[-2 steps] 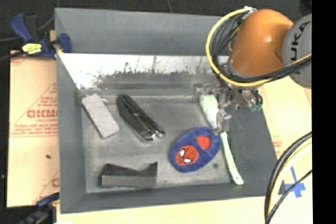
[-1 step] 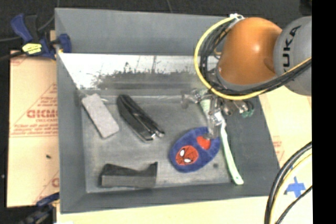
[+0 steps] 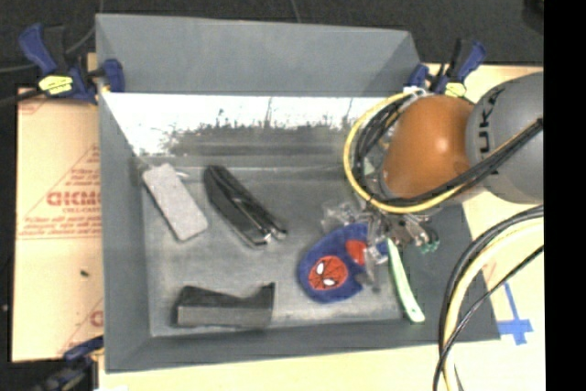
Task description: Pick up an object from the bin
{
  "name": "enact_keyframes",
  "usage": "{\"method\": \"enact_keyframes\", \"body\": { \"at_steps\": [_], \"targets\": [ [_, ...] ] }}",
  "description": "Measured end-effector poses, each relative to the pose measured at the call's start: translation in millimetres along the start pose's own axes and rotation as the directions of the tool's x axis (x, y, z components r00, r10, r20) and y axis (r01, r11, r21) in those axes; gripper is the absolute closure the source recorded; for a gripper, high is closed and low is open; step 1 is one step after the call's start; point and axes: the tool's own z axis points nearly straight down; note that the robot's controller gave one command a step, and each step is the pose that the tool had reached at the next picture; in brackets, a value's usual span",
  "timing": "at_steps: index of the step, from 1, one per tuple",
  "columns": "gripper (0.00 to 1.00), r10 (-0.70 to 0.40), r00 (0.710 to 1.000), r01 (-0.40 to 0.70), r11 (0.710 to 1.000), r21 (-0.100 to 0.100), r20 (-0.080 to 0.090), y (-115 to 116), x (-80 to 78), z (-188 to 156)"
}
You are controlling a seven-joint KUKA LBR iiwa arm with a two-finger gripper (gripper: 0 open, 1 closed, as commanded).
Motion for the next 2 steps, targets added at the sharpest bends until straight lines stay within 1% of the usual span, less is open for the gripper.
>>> {"method": "enact_keyframes", "body": {
  "at_steps": [1, 2],
  "targets": [
    [1.00, -0.022, 0.999, 0.022, 1.000, 0.017, 0.031, 86.7, -120.6, -3.3],
    [1.00, -0.022, 0.999, 0.022, 1.000, 0.017, 0.031, 86.7, -120.6, -3.3]
  ]
}}
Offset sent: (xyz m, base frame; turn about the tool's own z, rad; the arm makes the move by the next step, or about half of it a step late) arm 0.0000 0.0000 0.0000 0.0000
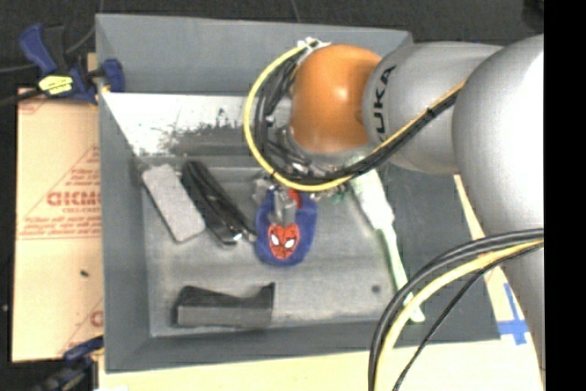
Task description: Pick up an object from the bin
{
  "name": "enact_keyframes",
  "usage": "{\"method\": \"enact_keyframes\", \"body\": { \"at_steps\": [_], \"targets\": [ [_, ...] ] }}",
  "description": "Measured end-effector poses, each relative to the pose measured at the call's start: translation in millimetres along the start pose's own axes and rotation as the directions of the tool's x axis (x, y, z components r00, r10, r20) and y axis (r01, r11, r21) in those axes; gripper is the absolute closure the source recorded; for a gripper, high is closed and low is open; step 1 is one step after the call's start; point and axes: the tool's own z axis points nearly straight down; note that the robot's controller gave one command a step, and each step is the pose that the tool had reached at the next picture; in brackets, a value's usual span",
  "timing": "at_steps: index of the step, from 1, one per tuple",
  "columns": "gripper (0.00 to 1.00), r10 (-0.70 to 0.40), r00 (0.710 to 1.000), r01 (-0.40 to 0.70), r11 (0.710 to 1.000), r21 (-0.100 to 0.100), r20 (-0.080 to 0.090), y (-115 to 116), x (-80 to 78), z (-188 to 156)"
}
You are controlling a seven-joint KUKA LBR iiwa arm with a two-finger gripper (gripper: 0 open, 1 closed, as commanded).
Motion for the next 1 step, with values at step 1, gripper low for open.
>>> {"method": "enact_keyframes", "body": {
  "at_steps": [1],
  "targets": [
    [1.00, 0.000, 1.000, 0.000, 1.000, 0.000, 0.000, 0.5, -0.1, -0.2]
  ]
}}
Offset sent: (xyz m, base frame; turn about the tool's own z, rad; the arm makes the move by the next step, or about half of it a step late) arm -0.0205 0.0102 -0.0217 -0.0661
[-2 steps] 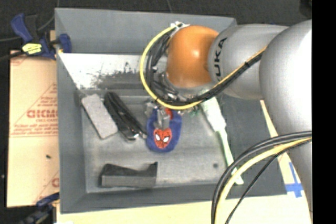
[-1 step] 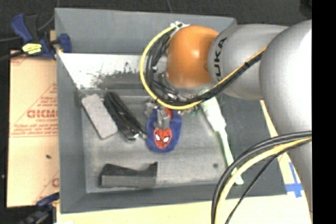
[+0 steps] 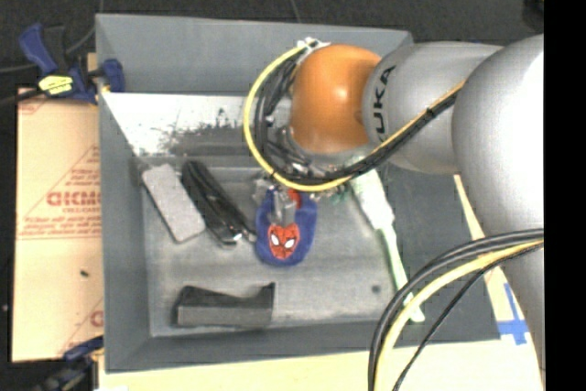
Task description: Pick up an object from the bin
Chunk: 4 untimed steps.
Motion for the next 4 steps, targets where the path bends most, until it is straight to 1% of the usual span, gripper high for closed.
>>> {"method": "enact_keyframes", "body": {
  "at_steps": [1, 2, 3, 4],
  "targets": [
    [1.00, -0.064, 0.998, 0.064, 0.998, 0.010, 0.021, 13, 8.0, 10],
    [1.00, -0.042, 0.999, 0.042, 0.999, 0.002, 0.006, 34, -29.5, -10],
    [1.00, -0.061, 0.998, 0.060, 0.998, 0.011, 0.025, 33, 2.0, -31],
    [1.00, -0.037, 0.999, 0.037, 0.999, 0.002, 0.004, 37, -38.2, 16]
  ]
}}
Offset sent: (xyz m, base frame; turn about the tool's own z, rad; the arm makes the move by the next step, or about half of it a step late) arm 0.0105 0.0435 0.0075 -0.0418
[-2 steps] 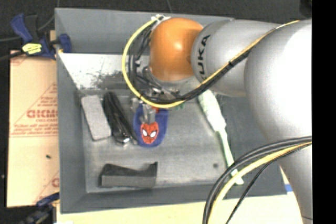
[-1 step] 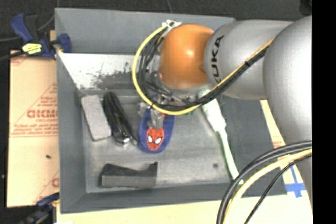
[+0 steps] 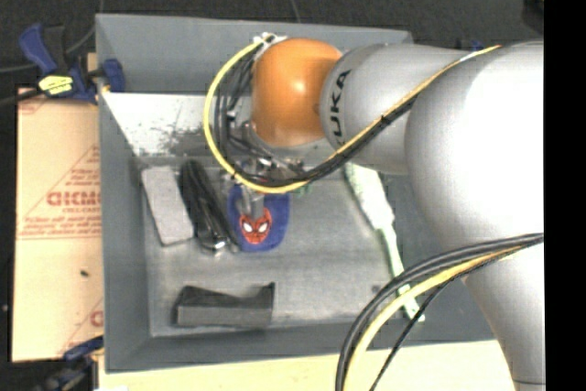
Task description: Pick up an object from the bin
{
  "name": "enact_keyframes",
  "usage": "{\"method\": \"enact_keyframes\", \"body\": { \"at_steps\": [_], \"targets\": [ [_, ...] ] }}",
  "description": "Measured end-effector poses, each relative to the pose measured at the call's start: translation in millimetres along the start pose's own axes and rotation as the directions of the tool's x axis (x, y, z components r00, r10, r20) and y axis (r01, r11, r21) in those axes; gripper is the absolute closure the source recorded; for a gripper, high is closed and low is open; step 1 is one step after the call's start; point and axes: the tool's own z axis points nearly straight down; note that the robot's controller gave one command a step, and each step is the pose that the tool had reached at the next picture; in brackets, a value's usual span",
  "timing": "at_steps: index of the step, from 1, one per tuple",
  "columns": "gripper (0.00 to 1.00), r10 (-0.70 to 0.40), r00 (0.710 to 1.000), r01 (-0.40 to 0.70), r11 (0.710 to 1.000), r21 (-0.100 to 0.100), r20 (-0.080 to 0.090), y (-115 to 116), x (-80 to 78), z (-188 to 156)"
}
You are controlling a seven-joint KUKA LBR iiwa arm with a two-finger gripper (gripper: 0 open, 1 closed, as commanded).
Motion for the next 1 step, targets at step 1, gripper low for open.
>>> {"method": "enact_keyframes", "body": {
  "at_steps": [1],
  "targets": [
    [1.00, 0.031, 0.999, -0.032, 0.999, 0.010, 0.042, -14.3, 66.8, -3.8]
  ]
}}
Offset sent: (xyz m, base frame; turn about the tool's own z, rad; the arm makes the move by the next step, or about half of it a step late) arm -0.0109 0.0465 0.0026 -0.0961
